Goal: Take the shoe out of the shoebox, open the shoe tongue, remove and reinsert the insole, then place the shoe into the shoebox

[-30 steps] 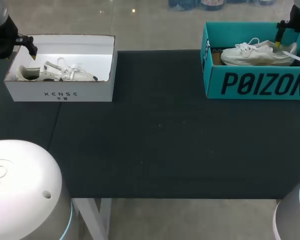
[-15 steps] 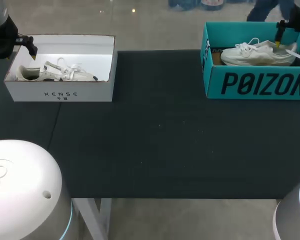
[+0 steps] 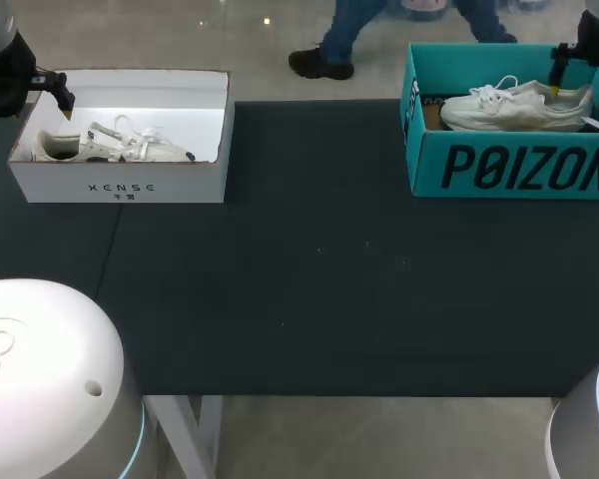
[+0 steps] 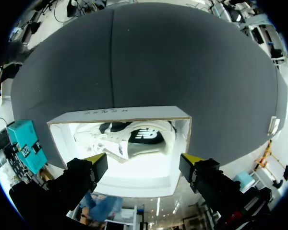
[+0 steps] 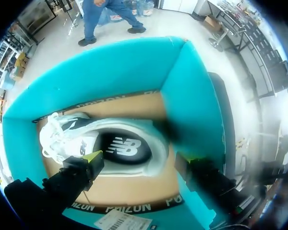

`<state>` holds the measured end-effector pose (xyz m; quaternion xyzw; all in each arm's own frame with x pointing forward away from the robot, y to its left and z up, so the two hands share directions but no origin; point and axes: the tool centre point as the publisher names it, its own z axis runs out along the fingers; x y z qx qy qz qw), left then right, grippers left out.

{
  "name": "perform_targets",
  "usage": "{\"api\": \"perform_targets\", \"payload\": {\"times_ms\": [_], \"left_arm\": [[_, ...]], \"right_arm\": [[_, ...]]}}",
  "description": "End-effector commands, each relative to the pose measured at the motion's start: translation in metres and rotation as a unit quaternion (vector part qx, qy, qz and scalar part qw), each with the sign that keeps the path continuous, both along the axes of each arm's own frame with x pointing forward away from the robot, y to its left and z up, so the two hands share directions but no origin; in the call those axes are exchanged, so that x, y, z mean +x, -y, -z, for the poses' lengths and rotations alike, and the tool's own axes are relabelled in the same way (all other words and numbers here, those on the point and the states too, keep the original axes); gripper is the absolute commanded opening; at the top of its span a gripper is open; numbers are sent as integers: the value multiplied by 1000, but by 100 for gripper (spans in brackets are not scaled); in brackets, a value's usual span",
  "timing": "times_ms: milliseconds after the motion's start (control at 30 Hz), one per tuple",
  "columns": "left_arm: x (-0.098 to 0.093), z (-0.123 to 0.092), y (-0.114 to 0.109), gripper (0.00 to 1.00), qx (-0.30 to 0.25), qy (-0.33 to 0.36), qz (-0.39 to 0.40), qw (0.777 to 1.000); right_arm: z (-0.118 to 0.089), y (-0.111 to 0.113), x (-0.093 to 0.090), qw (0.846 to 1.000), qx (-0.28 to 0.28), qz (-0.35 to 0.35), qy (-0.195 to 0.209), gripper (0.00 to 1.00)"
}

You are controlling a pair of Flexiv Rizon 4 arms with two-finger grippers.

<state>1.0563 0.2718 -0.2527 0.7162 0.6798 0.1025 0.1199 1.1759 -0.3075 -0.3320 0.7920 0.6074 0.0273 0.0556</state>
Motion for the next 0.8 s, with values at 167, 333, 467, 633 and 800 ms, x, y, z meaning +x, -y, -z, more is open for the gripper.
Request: {"api": "perform_targets", "payload": {"times_ms": [167,333,467,633,800], "left_arm": [[-1,0,0,100,1,1,0,1000],[-1,0,0,100,1,1,0,1000],[-1,0,0,100,1,1,0,1000],[-1,0,0,100,1,1,0,1000],[-1,0,0,100,1,1,0,1000]], "right_arm": [[-1,1,1,1000,-4,1,4,100],[-3,1,5,1000,-6,1,6,100],[-3,-2,5,1000,-8,0,6,58],[1,-3,2,1000,-9,-1,3,44],[2,-3,-1,1000,-11,-2,1,38]]}}
